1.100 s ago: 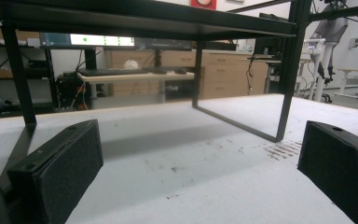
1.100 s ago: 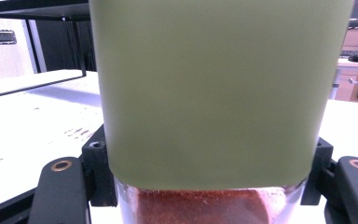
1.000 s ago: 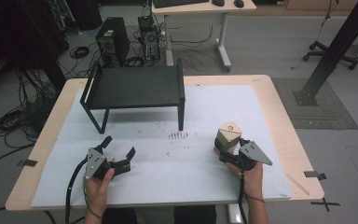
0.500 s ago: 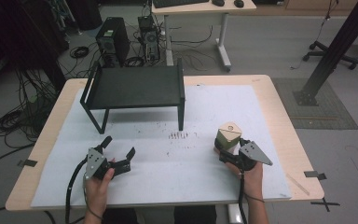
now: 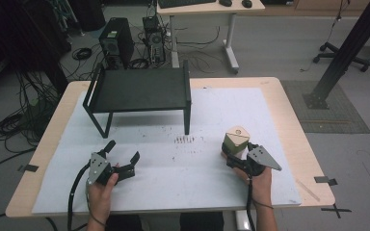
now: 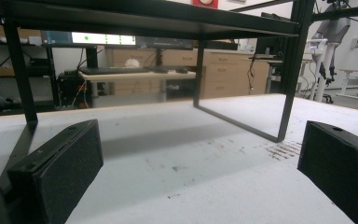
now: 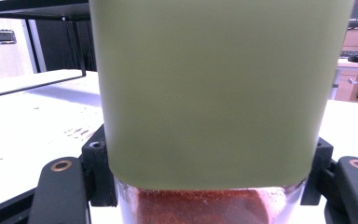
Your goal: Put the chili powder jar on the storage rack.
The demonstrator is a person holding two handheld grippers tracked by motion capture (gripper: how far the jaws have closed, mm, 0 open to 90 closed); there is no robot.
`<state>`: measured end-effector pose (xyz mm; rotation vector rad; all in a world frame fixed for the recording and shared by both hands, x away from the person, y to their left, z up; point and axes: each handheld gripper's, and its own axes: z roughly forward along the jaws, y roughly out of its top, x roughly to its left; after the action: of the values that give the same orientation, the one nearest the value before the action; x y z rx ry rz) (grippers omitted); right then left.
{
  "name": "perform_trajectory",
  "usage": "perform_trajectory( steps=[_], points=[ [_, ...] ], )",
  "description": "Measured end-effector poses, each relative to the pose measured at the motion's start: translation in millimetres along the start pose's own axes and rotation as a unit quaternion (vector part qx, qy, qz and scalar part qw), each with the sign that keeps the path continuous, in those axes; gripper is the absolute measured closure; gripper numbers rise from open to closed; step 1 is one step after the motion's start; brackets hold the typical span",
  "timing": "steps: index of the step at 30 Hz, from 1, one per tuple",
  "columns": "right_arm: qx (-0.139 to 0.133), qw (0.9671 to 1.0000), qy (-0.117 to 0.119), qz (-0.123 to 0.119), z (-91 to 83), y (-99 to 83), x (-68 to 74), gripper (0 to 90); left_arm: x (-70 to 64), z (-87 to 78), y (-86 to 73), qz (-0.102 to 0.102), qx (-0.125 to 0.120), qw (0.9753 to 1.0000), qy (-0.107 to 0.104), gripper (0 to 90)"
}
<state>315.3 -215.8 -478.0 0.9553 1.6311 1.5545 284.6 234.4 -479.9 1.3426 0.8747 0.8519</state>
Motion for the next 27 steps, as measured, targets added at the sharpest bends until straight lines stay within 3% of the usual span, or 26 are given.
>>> perform_trajectory(
  steps=[27],
  points=[
    [0.0, 1.0, 0.004, 0.004, 0.0, 0.3, -1.0, 29.5, 0.6, 0.3, 0.2, -0.003, 0.002, 1.0, -0.001, 0.4]
  ],
)
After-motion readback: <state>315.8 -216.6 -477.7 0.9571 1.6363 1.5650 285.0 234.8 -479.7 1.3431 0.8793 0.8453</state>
